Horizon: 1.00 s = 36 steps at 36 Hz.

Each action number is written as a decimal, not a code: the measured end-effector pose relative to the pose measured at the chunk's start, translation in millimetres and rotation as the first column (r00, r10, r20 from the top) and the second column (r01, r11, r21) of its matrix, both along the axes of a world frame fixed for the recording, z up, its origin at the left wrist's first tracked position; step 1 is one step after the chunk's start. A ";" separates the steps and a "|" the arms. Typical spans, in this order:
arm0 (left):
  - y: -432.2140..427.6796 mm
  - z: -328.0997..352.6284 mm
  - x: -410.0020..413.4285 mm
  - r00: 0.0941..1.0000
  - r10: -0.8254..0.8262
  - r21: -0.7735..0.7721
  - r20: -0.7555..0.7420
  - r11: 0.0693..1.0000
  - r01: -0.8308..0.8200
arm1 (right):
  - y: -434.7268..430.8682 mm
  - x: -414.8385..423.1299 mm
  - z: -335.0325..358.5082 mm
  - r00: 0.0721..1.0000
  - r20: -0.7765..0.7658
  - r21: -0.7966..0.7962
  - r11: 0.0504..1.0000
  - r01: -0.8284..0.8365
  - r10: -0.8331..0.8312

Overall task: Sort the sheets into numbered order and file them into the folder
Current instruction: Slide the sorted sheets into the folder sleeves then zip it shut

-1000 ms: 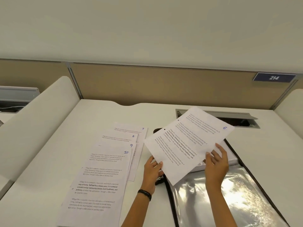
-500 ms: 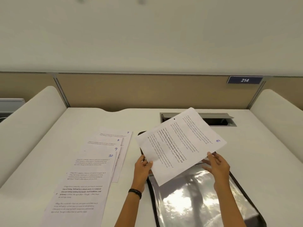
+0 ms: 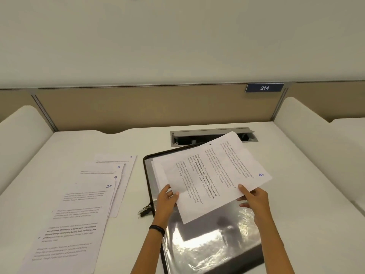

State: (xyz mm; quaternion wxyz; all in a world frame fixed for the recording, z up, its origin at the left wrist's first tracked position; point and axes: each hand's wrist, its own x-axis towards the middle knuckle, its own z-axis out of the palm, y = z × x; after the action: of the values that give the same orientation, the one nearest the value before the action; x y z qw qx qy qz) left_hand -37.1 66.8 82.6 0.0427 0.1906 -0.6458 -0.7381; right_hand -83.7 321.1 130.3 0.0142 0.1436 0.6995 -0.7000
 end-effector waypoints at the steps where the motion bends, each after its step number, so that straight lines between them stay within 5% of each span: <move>1: 3.9 -0.5 -1.0 1.000 -0.004 -0.007 -0.002 1.000 0.004 | 4.6 -0.2 -0.9 1.000 -0.005 0.001 1.000 0.008 -0.008; 14: 73.6 -19.6 -2.7 0.999 -0.039 -0.088 0.001 0.995 0.039 | 66.0 -7.6 -13.5 0.977 -0.067 0.087 0.974 0.208 -0.203; 20: 104.1 -45.6 -5.2 0.983 -0.170 -0.285 -0.071 0.948 0.143 | 94.3 -10.3 -18.9 0.960 -0.068 0.077 0.958 0.276 -0.271; 27: 144.1 -66.0 -21.6 0.928 -0.352 -0.478 -0.121 0.840 0.256 | 122.2 -12.6 -22.2 0.929 -0.088 0.038 0.930 0.365 -0.360; 36: 185.5 -80.6 -39.4 0.903 -0.430 -0.716 0.028 0.622 0.318 | 160.9 -19.0 -28.5 0.887 -0.116 0.045 0.890 0.454 -0.447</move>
State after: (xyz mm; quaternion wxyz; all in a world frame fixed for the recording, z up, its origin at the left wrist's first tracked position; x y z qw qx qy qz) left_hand -76.5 252.3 2.1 0.0043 -0.0335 -0.8980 -0.4387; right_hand -102.7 482.0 101.9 -0.1895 0.2663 0.6713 -0.6652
